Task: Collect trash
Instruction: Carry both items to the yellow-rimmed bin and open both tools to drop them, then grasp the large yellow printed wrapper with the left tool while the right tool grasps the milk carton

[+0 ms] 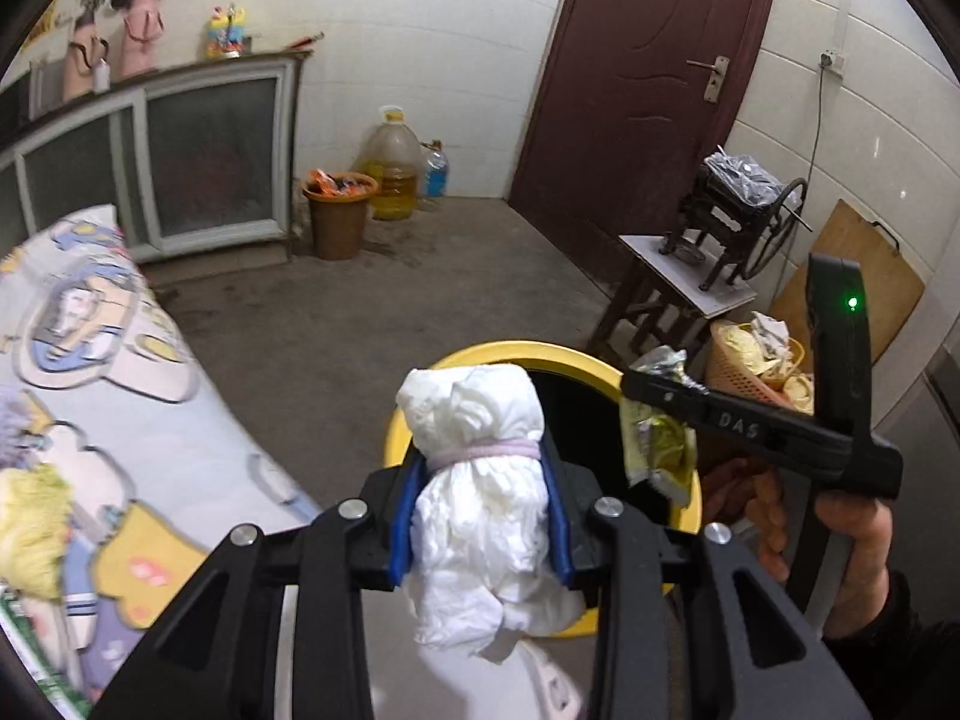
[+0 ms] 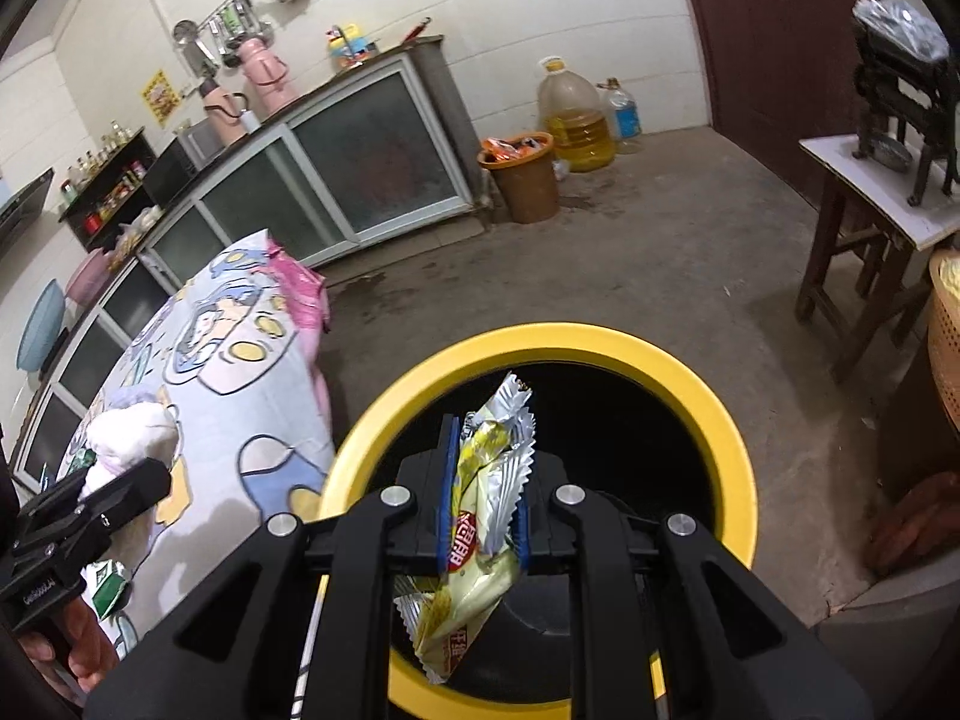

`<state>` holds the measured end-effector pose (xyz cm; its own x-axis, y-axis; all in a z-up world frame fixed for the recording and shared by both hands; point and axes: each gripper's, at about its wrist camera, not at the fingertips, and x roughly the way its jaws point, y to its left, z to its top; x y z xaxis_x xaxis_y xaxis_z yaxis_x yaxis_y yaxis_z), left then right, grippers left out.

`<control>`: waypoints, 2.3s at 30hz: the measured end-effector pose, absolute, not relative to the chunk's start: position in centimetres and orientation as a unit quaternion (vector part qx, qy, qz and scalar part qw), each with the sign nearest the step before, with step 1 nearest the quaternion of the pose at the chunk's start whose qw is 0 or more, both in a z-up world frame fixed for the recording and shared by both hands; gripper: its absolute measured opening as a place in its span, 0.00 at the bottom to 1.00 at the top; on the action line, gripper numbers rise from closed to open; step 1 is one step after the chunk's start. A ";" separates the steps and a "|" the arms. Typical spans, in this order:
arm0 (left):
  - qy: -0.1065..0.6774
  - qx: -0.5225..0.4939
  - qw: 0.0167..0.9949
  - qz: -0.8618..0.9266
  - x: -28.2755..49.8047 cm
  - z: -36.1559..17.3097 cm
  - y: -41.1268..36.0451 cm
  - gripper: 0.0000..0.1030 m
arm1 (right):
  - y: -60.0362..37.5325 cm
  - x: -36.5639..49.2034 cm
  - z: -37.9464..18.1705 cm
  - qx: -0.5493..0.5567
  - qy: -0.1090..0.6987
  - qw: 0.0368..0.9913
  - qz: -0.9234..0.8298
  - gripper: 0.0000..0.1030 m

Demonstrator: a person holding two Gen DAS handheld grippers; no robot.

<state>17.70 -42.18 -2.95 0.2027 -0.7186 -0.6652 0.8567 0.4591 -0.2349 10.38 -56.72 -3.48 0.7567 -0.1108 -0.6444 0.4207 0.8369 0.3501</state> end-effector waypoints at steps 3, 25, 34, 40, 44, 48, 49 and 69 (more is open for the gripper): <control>0.379 0.092 0.762 -0.516 17.5 -3.9 -44.0 0.31 | -58.1 10.4 -4.6 0.258 0.323 0.897 -0.158 0.15; 0.378 0.054 0.764 -0.519 17.2 -3.7 -43.8 0.78 | -60.1 8.9 -4.1 0.270 0.317 0.885 -0.206 0.45; 0.333 0.039 0.824 -0.457 18.6 -0.6 -31.3 0.78 | -53.5 8.4 -1.4 0.199 0.282 0.929 -0.129 0.45; 0.302 0.036 0.891 -0.338 19.4 1.6 -17.4 0.84 | -45.1 10.3 0.9 0.136 0.250 0.959 -0.007 0.53; 0.290 0.049 0.924 -0.244 18.9 2.3 -9.7 0.91 | -37.2 12.2 1.4 0.086 0.259 0.956 0.102 0.61; 0.294 0.048 0.939 -0.171 19.4 2.1 -4.0 0.92 | -29.2 14.5 1.0 0.040 0.285 0.937 0.197 0.77; 0.298 0.046 0.940 -0.161 19.8 2.0 -3.1 0.92 | -27.5 14.9 0.8 0.030 0.291 0.932 0.212 0.82; 0.350 -0.069 0.922 -0.152 28.0 -1.0 0.1 0.92 | -18.5 20.1 -3.0 -0.043 0.363 0.900 0.237 0.91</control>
<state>28.02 0.13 -1.02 0.7094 -0.3288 -0.6234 0.2323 0.9442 -0.2337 20.15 -18.46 -2.96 0.6241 0.3954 -0.6739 -0.4579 0.8840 0.0947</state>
